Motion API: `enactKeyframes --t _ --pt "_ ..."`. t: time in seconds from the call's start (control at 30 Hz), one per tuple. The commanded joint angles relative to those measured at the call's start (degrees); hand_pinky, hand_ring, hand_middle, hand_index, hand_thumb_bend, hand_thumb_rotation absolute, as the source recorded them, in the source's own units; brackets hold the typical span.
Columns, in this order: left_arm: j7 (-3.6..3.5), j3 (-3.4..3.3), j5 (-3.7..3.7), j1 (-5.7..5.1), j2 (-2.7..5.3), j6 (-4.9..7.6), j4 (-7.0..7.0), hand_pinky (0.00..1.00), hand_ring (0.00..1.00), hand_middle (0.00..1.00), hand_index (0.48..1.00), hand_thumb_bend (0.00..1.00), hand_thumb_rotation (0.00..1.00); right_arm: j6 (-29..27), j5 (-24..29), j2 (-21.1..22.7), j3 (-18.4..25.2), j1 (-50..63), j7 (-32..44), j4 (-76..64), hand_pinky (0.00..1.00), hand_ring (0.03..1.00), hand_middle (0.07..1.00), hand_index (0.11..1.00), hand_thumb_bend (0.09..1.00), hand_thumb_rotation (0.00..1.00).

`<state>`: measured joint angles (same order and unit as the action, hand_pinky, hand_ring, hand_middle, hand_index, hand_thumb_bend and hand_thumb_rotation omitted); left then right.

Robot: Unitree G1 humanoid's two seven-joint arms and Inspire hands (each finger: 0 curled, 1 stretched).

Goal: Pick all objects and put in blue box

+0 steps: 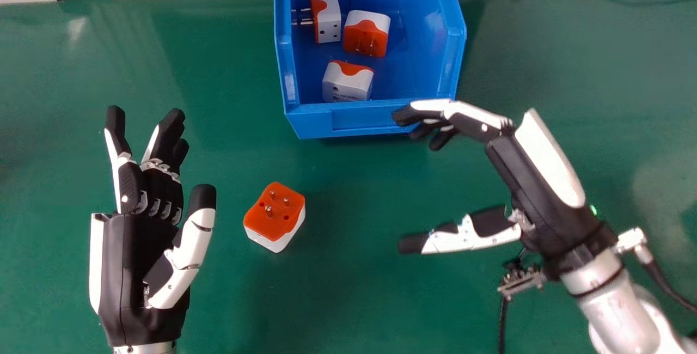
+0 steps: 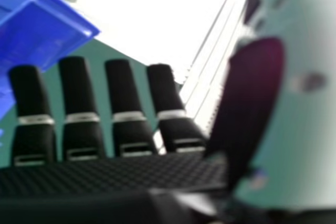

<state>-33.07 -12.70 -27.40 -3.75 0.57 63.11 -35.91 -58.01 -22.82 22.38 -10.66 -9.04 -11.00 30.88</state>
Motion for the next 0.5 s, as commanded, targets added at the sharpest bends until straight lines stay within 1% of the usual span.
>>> enactKeyframes --t 0.0,0.07,0.13,0.27,0.3,0.37,0.47 --pt "-0.21 -0.37 -0.07 0.34 -0.27 0.89 0.19 1.00 0.97 0.93 0.899 0.34 0.28 0.7 0.4 -1.1 0.5 1.9 0.7 -3.4 0.56 0.649 0.715 0.719 0.927 0.31" --pt "-0.15 -0.75 0.05 0.67 -0.44 1.17 -0.39 1.00 0.97 0.92 0.899 0.34 0.28 1.7 0.4 -1.8 -0.1 3.5 1.7 -4.6 0.56 0.656 0.721 0.723 0.931 0.31" --pt "0.07 -0.97 0.39 0.86 -0.42 1.37 -0.64 1.00 0.97 0.92 0.899 0.34 0.28 2.6 0.0 -2.3 -0.6 4.6 2.8 -5.5 0.57 0.675 0.736 0.736 0.940 0.32" --pt "0.04 -1.39 0.67 1.35 -0.39 1.52 -1.18 1.00 0.97 0.92 0.898 0.34 0.28 3.6 0.1 -2.6 -1.8 4.9 5.7 -6.2 0.59 0.700 0.750 0.753 0.953 0.32" --pt "0.08 -1.44 0.75 1.41 -0.39 1.54 -1.24 1.00 0.97 0.92 0.898 0.34 0.28 3.7 0.1 -2.7 -2.0 4.7 6.2 -6.1 0.60 0.711 0.757 0.760 0.960 0.33" --pt "0.39 -1.49 1.07 1.47 -0.37 1.59 -1.19 1.00 0.97 0.92 0.898 0.34 0.28 3.6 0.2 -3.0 -2.6 4.1 7.3 -5.4 0.62 0.732 0.772 0.776 0.972 0.33" --pt "0.65 -1.45 1.20 1.54 -0.46 1.40 -0.97 1.00 0.97 0.92 0.897 0.34 0.28 3.5 -0.6 -3.6 -3.6 3.1 8.5 -4.1 0.65 0.764 0.798 0.804 0.986 0.35"
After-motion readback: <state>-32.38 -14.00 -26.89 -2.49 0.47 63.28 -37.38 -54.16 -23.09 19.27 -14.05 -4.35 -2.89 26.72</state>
